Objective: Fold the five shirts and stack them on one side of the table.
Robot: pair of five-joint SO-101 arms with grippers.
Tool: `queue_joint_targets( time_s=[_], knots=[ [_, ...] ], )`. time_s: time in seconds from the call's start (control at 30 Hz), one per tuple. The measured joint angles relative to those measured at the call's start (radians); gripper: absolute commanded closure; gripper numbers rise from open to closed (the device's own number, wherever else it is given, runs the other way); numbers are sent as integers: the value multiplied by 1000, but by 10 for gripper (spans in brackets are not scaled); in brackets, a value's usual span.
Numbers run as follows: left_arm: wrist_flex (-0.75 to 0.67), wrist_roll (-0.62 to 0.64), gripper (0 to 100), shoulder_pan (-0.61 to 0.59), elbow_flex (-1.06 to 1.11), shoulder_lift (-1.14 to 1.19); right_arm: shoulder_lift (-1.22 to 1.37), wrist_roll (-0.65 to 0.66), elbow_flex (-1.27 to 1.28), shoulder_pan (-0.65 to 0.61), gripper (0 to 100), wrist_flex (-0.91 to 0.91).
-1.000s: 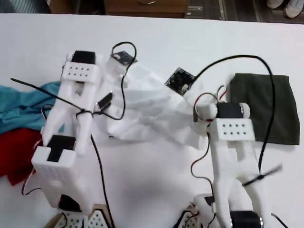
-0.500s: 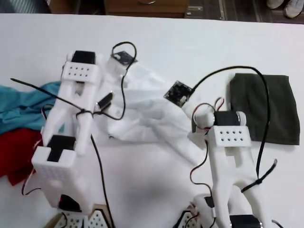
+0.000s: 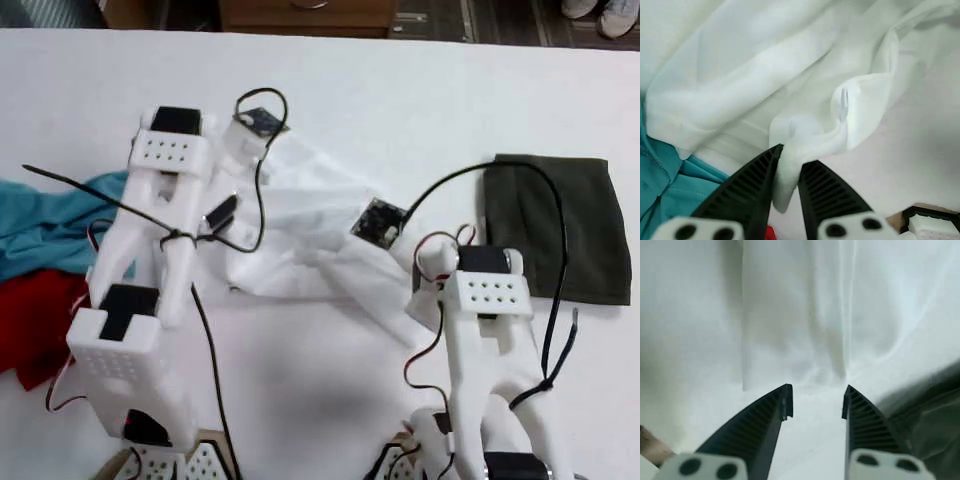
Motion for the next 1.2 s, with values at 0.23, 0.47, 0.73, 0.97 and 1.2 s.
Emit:
queue_joint_targets(
  time_s=[0.23,0.47,0.73,0.97,1.2],
  knots=[
    [0,0,979,0,0,0,0,2,2,17,823,-48],
    [0,0,979,3,-3,0,51,2,43,54,823,-161],
    [0,0,979,8,-3,0,193,2,44,66,823,-221],
    [0,0,979,8,-3,0,201,2,44,66,938,-227],
    [0,0,979,8,-26,0,201,2,44,68,978,-247]
  ],
)
